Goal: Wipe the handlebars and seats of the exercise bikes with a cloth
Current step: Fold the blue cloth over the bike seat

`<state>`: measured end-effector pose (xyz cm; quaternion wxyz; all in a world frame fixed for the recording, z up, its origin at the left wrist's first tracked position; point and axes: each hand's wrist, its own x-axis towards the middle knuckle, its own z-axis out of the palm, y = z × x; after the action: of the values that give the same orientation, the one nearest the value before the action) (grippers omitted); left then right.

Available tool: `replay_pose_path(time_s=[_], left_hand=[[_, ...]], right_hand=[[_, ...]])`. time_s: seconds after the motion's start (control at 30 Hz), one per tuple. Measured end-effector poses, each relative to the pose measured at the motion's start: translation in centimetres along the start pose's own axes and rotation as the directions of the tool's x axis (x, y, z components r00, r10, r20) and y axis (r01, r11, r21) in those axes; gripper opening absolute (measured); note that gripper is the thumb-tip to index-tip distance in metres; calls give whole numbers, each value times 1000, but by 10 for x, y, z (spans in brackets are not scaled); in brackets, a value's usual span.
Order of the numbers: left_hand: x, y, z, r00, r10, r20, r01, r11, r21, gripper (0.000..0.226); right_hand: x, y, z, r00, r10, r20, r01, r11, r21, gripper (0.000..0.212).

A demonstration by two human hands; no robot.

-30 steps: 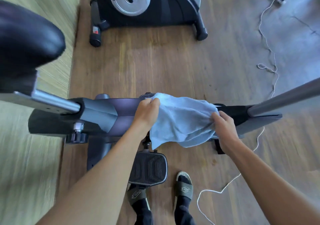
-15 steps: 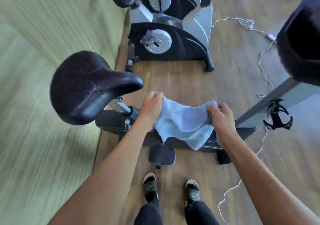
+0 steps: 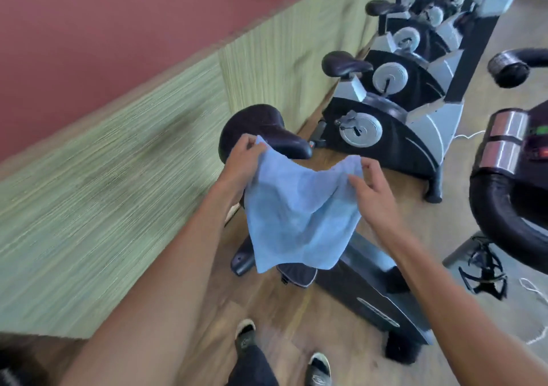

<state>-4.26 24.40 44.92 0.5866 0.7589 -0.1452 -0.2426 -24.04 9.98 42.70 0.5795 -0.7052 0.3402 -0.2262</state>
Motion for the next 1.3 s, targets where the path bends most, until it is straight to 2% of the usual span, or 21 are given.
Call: replay_pose_path(time_s=[0.17,0.27,0.33,0.43,0.5,0.6,0.67,0.77,0.87,1.03,1.13,1.23,1.3], left_hand=[[-41,-4,-36,991,80,-106,-73,995,68,8],[-57,-1,-60,983,13,-182,-4,999,50,6],[-68,-2,-75,974,-76,-212,61,995,-75,12],[-89,-10,-93,971,-160,-177,129,976,-173,14],[-103,-14,-101,979,-176,-102,151,965,-213,16],[-121,-16,-107,983,-186,-14,173,940,-294,17],[-129,-19,-108,986,-166,-8,155,938,-311,17],[-137,-25,-114,996,-84,-25,78,982,-172,49],[-150,-29,-118,1000,-28,6,28,994,-107,76],[-155,-30,-119,998,39,44,-37,998,-45,98],[-156,-26,-118,998,56,26,-55,998,-23,95],[-153,-20,-118,993,27,-114,-35,997,-73,77],[-149,-19,-118,974,2,-228,-27,994,-109,58]], right_hand=[[-25,-22,-1,985,-65,160,76,995,-63,35],[-41,-33,-3,975,-80,208,104,989,-108,42],[-53,-36,-4,968,-58,243,90,988,-123,45],[-69,-35,-3,958,5,288,43,986,-158,60],[-78,-32,0,950,21,311,29,987,-155,70],[-97,-38,9,946,41,321,4,990,-138,68],[-106,-39,14,944,7,330,41,990,-138,73],[-114,-43,19,938,-93,333,139,983,-118,82],[-119,-44,22,938,-136,319,168,983,-75,85],[-114,-54,23,921,-147,360,152,988,16,75],[-104,-52,18,935,-142,325,134,990,46,71],[-93,-43,9,952,-103,289,99,995,31,72],[-88,-45,6,969,-44,244,56,998,-41,61]])
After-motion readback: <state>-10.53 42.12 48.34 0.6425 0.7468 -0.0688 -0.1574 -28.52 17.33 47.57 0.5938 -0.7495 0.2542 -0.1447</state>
